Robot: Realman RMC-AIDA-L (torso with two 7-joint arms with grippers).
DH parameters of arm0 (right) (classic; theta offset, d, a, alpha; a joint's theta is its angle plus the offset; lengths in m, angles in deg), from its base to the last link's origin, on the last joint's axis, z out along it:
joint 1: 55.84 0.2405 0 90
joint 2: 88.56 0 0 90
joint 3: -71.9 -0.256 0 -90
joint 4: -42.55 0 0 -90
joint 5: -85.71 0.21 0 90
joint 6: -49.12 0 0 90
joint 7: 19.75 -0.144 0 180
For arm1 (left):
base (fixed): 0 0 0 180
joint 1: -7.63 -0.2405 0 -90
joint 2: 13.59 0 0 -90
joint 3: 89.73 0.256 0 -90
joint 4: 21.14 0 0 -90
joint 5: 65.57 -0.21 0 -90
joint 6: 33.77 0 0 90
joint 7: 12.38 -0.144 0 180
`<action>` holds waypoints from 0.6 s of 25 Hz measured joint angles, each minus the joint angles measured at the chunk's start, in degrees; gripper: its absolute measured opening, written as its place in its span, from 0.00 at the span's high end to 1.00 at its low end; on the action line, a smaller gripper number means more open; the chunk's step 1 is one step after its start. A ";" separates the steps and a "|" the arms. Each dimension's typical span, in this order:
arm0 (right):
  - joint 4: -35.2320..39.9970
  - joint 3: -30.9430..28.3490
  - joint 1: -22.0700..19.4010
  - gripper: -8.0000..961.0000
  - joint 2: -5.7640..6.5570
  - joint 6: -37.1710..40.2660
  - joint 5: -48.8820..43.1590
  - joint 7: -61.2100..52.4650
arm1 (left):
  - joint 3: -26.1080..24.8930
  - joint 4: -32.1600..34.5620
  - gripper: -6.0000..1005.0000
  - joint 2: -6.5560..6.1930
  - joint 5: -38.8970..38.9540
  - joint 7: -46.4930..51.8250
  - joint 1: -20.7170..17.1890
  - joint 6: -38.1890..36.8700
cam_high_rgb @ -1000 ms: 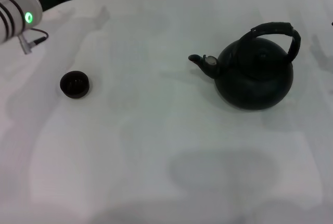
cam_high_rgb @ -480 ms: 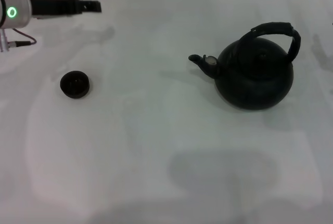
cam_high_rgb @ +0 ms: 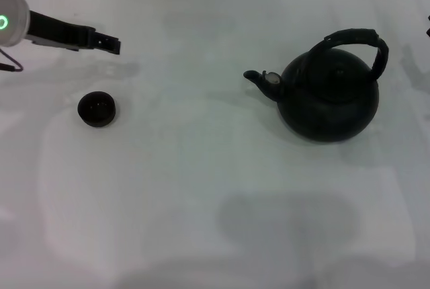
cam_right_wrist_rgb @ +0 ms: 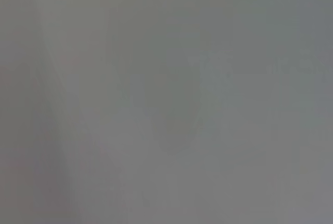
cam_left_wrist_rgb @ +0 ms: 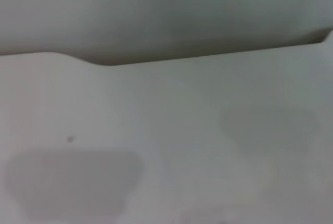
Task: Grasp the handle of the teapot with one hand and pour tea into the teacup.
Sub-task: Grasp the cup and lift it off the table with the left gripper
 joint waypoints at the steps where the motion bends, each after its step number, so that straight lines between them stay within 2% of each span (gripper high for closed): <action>1: 0.00 0.00 0.05 0.09 0.00 -0.12 0.00 0.00 | -0.18 0.37 0.12 0.01 -0.76 0.41 0.01 -0.39; 15: 0.00 0.00 0.13 0.09 0.00 -0.39 0.00 0.00 | 0.35 0.49 0.12 1.06 -4.56 0.48 0.69 -3.98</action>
